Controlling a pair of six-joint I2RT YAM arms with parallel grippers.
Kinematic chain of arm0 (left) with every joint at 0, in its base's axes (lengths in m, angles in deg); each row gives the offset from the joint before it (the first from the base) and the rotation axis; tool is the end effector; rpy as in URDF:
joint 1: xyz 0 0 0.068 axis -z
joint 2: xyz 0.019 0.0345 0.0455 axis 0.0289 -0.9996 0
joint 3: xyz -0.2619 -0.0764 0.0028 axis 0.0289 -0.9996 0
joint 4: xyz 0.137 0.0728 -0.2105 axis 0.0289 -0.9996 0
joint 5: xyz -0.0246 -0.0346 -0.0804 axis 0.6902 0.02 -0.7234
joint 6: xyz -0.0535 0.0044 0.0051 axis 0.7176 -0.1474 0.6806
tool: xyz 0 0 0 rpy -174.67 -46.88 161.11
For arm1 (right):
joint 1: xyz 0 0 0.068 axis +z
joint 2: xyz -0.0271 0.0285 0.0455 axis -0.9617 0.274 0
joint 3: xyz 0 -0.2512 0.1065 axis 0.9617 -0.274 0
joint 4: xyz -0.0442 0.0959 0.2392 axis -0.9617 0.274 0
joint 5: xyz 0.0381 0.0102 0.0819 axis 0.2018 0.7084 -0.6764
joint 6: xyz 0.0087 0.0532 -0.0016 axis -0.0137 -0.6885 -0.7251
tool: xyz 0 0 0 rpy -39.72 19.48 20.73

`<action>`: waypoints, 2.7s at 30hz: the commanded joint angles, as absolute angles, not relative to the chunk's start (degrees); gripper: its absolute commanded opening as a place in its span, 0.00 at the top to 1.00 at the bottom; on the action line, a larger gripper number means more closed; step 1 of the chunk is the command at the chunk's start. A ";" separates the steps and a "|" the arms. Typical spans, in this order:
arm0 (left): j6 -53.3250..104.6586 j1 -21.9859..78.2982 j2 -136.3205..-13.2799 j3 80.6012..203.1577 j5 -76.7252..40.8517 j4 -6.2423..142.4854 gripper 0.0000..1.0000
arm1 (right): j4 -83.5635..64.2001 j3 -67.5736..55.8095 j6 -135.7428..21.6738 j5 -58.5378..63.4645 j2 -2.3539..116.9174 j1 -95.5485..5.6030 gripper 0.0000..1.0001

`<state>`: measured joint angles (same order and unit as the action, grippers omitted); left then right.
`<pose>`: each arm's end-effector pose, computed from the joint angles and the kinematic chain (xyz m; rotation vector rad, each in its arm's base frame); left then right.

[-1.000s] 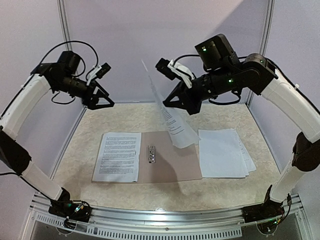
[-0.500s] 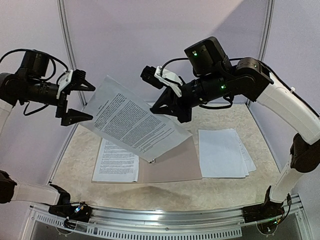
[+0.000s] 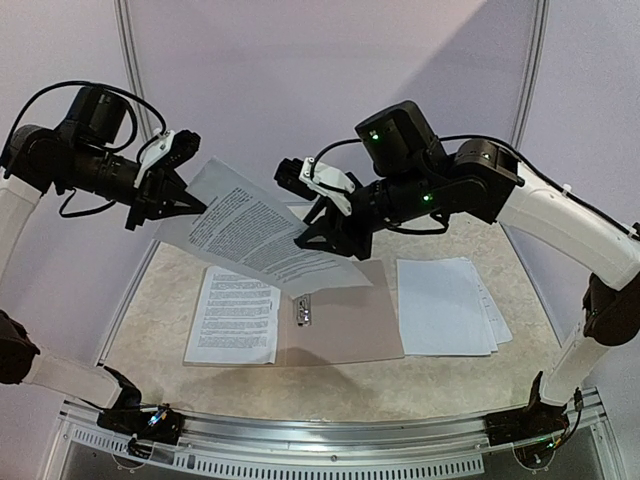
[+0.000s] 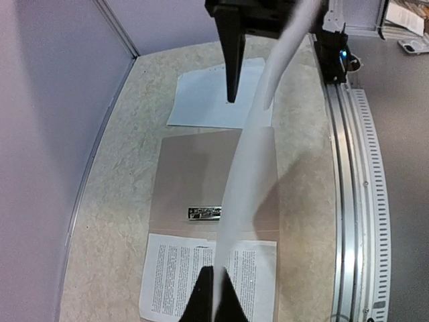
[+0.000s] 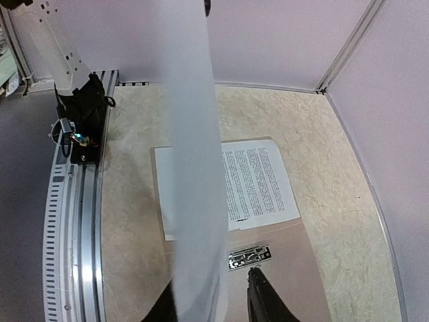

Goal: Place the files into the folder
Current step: Pass from the right arm to the left, then pass from the left arm to the right, then insert the folder to form pockets on the folder.

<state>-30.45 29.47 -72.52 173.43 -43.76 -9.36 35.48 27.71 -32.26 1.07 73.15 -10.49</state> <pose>0.1651 -0.1096 0.4696 1.5459 1.6319 -0.5411 0.1593 0.3335 0.4261 -1.5166 1.6143 0.6226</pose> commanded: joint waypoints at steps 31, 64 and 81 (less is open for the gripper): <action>-19.25 33.46 -70.99 167.70 -24.07 -8.72 0.00 | 21.95 24.59 -56.31 -1.76 81.58 -17.72 1.00; 22.05 2.54 -91.99 131.85 -27.09 9.01 0.19 | -12.50 7.53 -90.09 -12.03 96.26 -28.90 1.00; 23.53 2.01 -99.67 130.05 -28.15 11.30 0.22 | -17.57 8.50 -93.09 -19.61 104.64 -27.96 1.00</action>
<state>22.78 2.74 -98.11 131.03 -27.26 9.73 -16.65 7.67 -92.92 -17.77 102.87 -28.36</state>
